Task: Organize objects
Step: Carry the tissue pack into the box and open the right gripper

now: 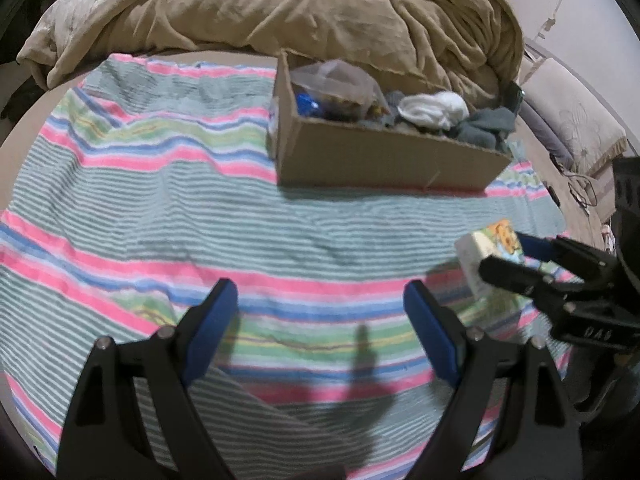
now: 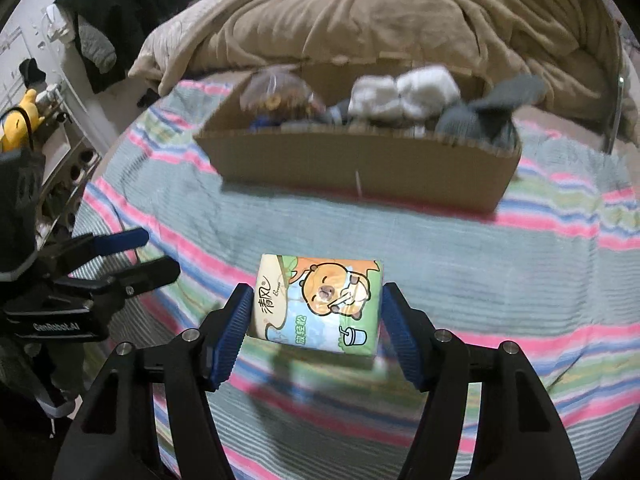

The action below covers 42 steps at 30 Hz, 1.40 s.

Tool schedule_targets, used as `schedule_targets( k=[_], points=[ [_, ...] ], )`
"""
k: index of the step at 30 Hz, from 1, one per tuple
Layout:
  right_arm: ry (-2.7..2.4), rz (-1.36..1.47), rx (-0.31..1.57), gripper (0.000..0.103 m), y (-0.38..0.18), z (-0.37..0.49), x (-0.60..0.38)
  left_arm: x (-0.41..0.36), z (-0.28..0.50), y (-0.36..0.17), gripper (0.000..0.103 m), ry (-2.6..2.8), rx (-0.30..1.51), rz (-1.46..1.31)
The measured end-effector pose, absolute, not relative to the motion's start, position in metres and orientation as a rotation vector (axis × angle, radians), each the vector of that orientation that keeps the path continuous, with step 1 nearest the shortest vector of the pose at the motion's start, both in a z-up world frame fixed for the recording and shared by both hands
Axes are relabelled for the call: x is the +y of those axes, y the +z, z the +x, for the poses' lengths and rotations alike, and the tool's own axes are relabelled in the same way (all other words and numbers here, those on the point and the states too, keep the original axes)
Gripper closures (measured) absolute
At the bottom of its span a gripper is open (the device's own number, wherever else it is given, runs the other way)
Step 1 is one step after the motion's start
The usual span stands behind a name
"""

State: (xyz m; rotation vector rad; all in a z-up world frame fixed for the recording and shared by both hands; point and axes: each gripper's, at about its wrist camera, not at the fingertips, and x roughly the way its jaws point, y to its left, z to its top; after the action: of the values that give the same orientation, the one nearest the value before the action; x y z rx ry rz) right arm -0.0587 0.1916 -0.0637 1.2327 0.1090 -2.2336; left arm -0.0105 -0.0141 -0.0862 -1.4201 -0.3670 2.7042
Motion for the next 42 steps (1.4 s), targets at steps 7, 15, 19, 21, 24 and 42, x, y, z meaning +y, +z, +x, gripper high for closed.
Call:
schedule_targets(
  k=[7, 15, 19, 21, 24, 42],
  points=[
    [-2.255, 1.159, 0.105, 0.035, -0.037, -0.076, 0.182, -0.025, -0.021, -0.079, 0.016, 2.726, -0.38, -1.393],
    [-2.264, 1.093, 0.127, 0.035, -0.018, -0.101, 0.16, -0.04, -0.036, -0.07, 0.016, 2.759, -0.387, -1.349],
    [-2.259, 1.078, 0.134, 0.035, -0.015, -0.114, 0.147, -0.048, -0.043, -0.067, 0.016, 2.782, -0.39, -1.331],
    [-2.255, 1.082, 0.132, 0.035, -0.016, -0.121, 0.142, -0.052, -0.048, -0.066, 0.016, 2.789, -0.393, -1.325],
    [-2.251, 1.089, 0.129, 0.035, -0.019, -0.128, 0.137, -0.059, -0.057, -0.064, 0.016, 2.797, -0.401, -1.314],
    [-2.227, 1.186, 0.136, 0.035, -0.053, -0.163, 0.116, -0.075, -0.081, -0.073, 0.016, 2.795, -0.443, -1.315]
  ],
)
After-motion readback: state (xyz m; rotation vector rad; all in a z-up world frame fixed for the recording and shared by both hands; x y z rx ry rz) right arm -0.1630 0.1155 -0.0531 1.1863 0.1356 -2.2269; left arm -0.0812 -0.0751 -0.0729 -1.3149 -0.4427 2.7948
